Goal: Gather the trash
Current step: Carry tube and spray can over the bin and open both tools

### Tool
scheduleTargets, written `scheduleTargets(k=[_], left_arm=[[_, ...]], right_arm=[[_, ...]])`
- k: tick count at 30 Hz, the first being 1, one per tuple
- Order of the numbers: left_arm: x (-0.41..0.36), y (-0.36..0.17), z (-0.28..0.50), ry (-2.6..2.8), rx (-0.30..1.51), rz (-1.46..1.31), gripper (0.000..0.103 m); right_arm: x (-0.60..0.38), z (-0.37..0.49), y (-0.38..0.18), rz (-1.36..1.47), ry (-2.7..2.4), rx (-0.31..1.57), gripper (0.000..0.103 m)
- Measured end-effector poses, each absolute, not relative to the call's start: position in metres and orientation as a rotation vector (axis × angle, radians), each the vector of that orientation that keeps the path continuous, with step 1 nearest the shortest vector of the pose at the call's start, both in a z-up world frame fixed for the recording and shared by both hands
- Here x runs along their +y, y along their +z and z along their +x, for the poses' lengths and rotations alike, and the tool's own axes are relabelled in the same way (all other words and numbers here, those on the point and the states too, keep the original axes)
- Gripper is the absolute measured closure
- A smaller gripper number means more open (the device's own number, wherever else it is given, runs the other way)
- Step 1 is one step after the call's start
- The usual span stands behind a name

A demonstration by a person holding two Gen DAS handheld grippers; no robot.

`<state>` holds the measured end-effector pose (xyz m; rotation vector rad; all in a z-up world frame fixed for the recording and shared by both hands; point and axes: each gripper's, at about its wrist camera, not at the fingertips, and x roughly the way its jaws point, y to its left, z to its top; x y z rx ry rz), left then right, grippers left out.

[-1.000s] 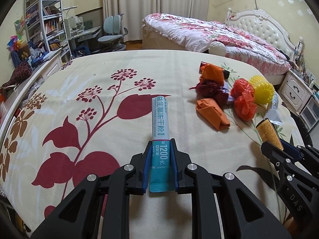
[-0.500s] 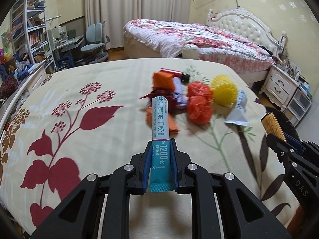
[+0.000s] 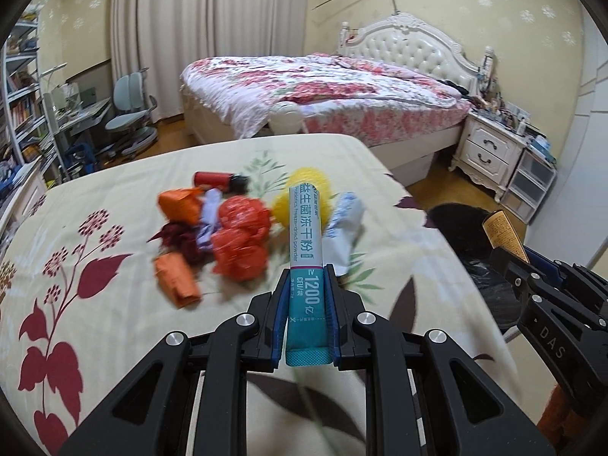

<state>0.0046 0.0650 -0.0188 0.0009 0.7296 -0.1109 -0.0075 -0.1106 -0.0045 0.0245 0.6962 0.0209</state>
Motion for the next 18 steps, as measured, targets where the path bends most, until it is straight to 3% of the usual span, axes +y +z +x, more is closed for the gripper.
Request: scheduleTargets(k=[18], left_arm=[[-0.029, -0.012, 0.042, -0.253, 0.684, 0.077, 0.084]], right_arm=[[-0.193, 0.012, -0.014, 0.100, -0.164, 0.678, 0.079]])
